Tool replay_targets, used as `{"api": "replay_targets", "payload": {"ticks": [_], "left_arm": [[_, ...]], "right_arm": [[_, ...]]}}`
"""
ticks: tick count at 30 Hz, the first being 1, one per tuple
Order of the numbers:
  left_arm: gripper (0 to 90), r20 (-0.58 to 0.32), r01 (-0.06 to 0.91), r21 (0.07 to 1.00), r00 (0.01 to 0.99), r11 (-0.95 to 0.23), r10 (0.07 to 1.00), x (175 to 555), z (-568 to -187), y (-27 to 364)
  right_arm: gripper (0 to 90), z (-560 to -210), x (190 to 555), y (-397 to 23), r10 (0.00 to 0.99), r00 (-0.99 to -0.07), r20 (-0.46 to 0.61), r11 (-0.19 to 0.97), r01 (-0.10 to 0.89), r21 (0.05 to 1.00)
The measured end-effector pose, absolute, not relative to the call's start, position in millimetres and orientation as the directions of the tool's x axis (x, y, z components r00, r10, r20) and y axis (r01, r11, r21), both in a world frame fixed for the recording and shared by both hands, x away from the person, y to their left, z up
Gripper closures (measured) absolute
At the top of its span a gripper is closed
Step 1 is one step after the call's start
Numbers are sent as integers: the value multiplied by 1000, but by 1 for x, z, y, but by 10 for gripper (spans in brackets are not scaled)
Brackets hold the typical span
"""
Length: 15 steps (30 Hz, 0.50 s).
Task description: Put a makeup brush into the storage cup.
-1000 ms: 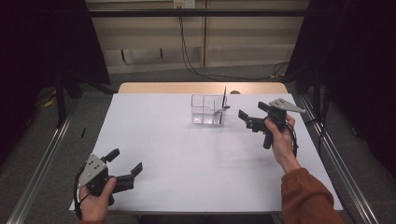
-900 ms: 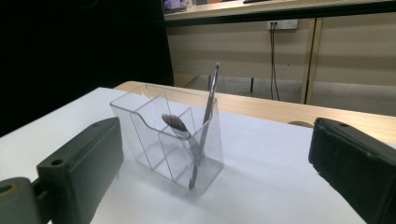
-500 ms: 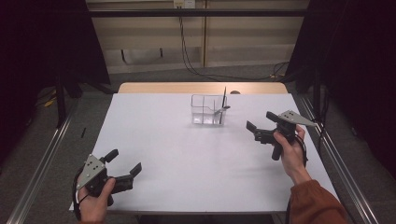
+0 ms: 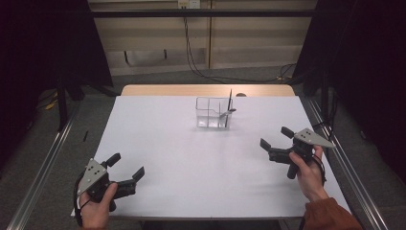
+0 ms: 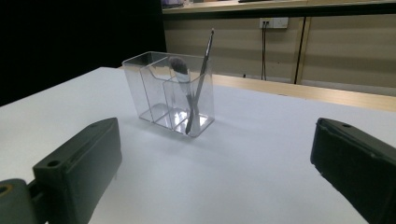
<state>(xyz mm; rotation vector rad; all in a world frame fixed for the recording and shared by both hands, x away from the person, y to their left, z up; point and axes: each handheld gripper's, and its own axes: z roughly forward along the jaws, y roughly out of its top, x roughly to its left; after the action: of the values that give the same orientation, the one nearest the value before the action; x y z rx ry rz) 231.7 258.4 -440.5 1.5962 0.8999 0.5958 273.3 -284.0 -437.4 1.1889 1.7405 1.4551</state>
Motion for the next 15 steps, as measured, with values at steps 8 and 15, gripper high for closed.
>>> {"api": "replay_targets", "payload": {"ticks": [8, 15], "left_arm": [[28, -90, 231, 971, 577, -57, 812, 232, -441, 259], [28, -87, 231, 971, 575, -60, 813, 230, -441, 258]], "right_arm": [[6, -447, 255, -292, 899, -422, 119, 2, 273, 962], [0, -453, 239, -295, 906, -409, 107, 10, 272, 962]]}}
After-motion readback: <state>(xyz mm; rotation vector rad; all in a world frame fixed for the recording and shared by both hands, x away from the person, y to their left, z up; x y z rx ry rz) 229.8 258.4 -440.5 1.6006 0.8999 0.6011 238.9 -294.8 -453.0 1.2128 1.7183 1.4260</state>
